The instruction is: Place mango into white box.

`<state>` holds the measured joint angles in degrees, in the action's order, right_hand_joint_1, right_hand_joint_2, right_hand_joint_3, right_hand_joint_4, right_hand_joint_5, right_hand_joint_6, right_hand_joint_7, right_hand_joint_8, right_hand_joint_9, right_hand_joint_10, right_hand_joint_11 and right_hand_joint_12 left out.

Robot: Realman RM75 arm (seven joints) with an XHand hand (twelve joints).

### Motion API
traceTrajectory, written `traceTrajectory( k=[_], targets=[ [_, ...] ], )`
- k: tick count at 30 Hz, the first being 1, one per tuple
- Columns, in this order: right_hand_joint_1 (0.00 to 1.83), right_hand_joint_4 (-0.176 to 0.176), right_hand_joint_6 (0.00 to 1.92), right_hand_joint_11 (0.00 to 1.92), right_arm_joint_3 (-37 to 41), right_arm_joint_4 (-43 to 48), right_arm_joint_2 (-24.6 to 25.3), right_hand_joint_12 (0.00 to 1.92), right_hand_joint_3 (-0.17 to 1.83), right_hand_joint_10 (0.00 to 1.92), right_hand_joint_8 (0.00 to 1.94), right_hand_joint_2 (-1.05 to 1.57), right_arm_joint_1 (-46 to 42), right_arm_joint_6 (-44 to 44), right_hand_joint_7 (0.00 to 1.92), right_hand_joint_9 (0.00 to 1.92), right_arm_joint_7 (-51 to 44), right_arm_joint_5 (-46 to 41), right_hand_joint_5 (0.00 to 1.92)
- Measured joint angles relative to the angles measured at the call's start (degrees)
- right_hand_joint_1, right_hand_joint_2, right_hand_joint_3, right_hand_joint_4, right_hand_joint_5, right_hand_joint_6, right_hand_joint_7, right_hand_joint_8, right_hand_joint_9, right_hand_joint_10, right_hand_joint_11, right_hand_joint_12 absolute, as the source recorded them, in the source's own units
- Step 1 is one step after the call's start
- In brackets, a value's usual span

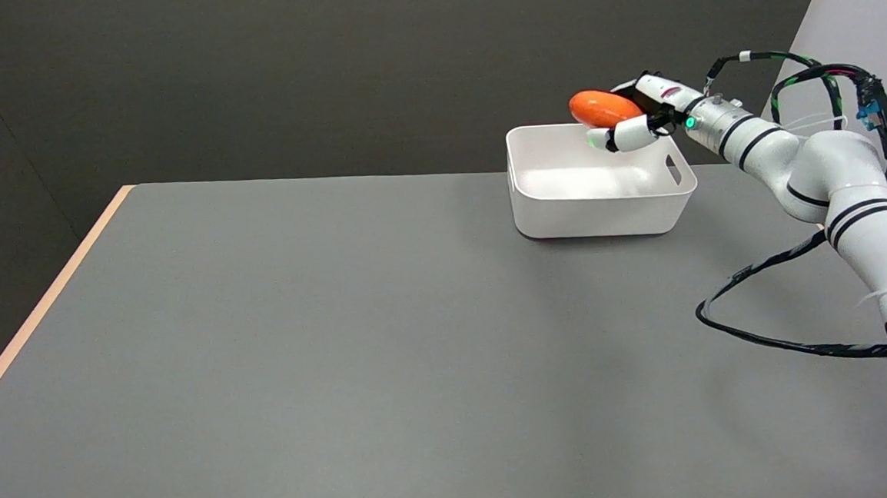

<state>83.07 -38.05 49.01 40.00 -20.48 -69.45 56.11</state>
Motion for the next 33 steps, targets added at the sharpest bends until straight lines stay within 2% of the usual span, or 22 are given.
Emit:
traceTrajectory(
  k=[1,2,3,4,5,7,8,11,13,23,24,26,33],
  targets=[
    [0.86,-0.051,1.39,0.29,-0.11,0.05,-0.03,1.92,0.94,1.78,1.76,0.79,-0.05,0.34,0.47,0.7,0.17,0.32,0.65],
    [0.69,-0.085,1.0,0.32,-0.15,0.05,-0.08,1.92,0.87,1.58,1.51,0.76,-0.27,0.81,0.52,0.75,0.41,0.72,0.47],
    [0.57,-0.075,0.77,0.3,-0.16,0.05,-0.1,1.76,0.88,1.3,1.12,0.7,-0.49,1.12,0.43,0.56,0.56,0.98,0.35],
    [0.44,-0.056,0.51,0.26,-0.1,-0.04,-0.12,1.55,0.91,0.95,0.63,0.63,-0.88,1.45,0.3,0.31,0.73,1.27,0.21],
    [0.41,-0.051,0.42,0.21,0.09,-0.31,-0.13,1.46,0.87,0.85,0.46,0.62,-1.38,1.74,0.24,0.2,0.91,1.54,0.17],
    [0.4,-0.052,0.36,0.13,0.44,-0.85,-0.16,1.35,0.83,0.79,0.36,0.62,-2.24,2.2,0.17,0.08,1.18,1.93,0.13],
    [0.35,-0.055,0.35,0.08,0.69,-1.27,-0.16,1.26,0.89,0.72,0.34,0.59,-2.82,2.41,0.11,0.03,1.34,2.13,0.09],
    [0.38,-0.052,0.32,0.01,1.48,-2.63,-0.16,1.25,0.79,0.65,0.3,0.6,-4.47,2.89,0.08,0.0,1.79,2.59,0.08],
    [0.33,-0.043,0.33,0.0,1.94,-3.46,-0.17,1.1,0.89,0.5,0.25,0.55,-5.56,3.18,0.06,0.0,2.14,2.86,0.06],
    [0.33,-0.039,0.3,0.0,4.39,-8.35,-0.1,1.04,0.87,0.35,0.16,0.53,-10.48,4.29,0.03,0.0,3.37,3.65,0.05],
    [0.34,-0.04,0.28,0.0,4.88,-9.14,-0.02,1.02,0.87,0.33,0.13,0.53,-11.11,4.36,0.03,0.0,3.51,3.68,0.05],
    [0.47,-0.048,0.2,0.01,6.04,-10.57,0.17,0.88,0.94,0.25,0.0,0.52,-12.3,4.51,0.05,0.0,3.77,3.61,0.06],
    [0.52,-0.046,0.17,0.0,12.93,-16.08,1.99,0.9,0.96,0.26,0.02,0.56,-17.38,4.17,0.06,0.0,4.53,-1.3,0.06]
  ],
)
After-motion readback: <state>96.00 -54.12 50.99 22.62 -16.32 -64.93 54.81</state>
